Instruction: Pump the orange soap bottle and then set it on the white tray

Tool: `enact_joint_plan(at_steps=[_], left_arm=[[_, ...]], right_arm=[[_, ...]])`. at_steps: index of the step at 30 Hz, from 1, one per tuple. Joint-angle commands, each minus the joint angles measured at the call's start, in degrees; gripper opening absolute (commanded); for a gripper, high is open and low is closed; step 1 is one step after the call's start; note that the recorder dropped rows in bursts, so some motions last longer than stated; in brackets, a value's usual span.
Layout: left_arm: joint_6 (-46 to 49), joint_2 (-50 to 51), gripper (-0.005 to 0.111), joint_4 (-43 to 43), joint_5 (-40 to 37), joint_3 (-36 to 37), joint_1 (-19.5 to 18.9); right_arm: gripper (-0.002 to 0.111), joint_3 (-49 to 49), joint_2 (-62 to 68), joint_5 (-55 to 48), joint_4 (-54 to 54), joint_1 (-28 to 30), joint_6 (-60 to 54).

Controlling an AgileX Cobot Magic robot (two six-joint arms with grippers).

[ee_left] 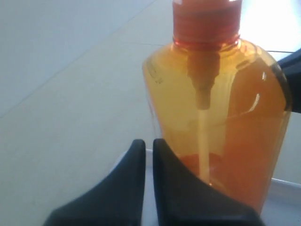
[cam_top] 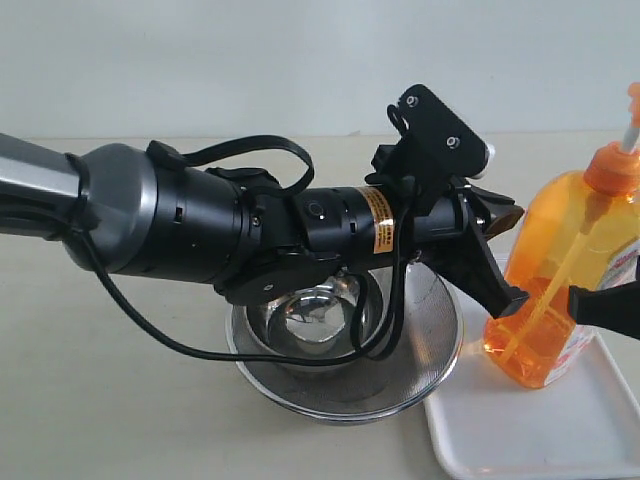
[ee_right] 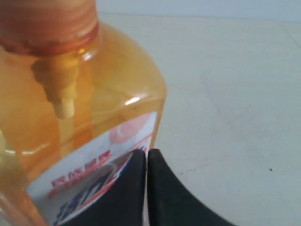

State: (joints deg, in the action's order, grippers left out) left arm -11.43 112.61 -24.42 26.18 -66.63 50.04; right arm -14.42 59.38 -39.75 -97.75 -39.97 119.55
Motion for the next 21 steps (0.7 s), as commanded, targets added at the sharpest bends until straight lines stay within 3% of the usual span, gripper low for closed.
enact_joint_plan(at_steps=[1, 21], left_arm=[[0.68, 0.97, 0.005, -0.44, 1.24, -0.04, -0.21], [1.97, 4.14, 0.005, 0.04, -0.73, -3.6, -0.09]], right_arm=[[0.0, -1.64, 1.62, -2.13, -0.53, 0.15, -0.08], [0.0, -1.64, 1.87, -6.98, -2.19, 0.15, -2.92]])
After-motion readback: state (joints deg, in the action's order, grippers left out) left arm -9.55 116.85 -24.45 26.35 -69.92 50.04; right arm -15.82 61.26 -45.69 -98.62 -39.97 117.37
